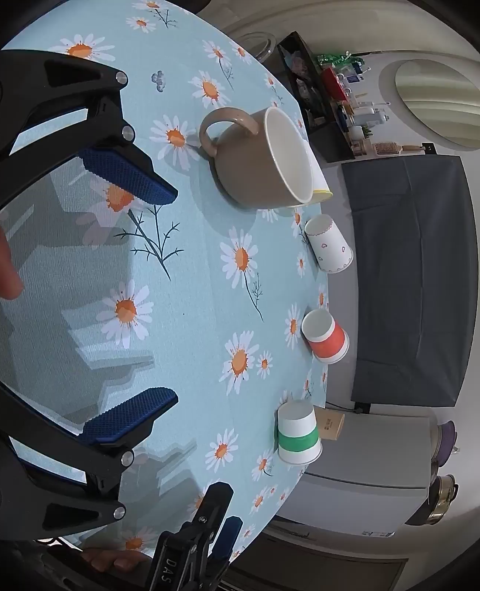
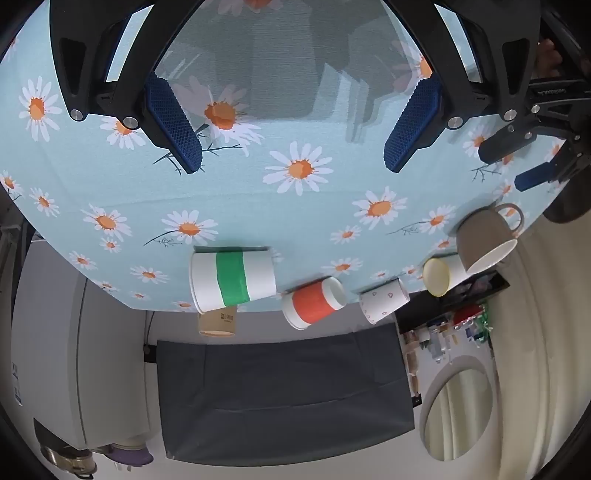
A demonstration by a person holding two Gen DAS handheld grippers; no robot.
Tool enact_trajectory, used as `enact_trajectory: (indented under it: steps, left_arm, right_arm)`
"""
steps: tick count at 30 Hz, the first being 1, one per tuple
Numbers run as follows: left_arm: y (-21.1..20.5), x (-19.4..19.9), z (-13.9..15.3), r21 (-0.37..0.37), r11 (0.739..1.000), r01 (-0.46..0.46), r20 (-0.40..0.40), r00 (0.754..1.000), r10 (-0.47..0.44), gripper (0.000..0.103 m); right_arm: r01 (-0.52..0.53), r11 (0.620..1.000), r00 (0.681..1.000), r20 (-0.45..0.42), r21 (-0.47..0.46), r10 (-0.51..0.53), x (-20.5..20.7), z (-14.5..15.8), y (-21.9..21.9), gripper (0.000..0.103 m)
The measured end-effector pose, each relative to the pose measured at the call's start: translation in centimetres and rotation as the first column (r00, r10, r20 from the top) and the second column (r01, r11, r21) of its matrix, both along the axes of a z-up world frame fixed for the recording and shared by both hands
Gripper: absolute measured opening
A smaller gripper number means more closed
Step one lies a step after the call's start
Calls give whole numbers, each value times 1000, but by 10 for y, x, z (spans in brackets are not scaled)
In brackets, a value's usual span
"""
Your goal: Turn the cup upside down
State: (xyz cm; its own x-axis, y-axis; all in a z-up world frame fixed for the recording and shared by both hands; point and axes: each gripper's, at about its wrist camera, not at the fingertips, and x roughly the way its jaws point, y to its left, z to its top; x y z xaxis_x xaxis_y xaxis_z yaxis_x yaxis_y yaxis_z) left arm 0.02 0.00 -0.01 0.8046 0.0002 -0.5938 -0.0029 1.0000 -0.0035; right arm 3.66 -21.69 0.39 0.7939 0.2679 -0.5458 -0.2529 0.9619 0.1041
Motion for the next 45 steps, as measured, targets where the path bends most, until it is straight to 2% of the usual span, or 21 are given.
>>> enact_trajectory:
  steps: [45]
  left_arm:
    - [0, 1, 0, -7, 1000, 4, 8, 1000, -4, 97]
  right_arm:
    - [8, 1000, 1000, 3, -6, -8, -1, 0, 0, 95]
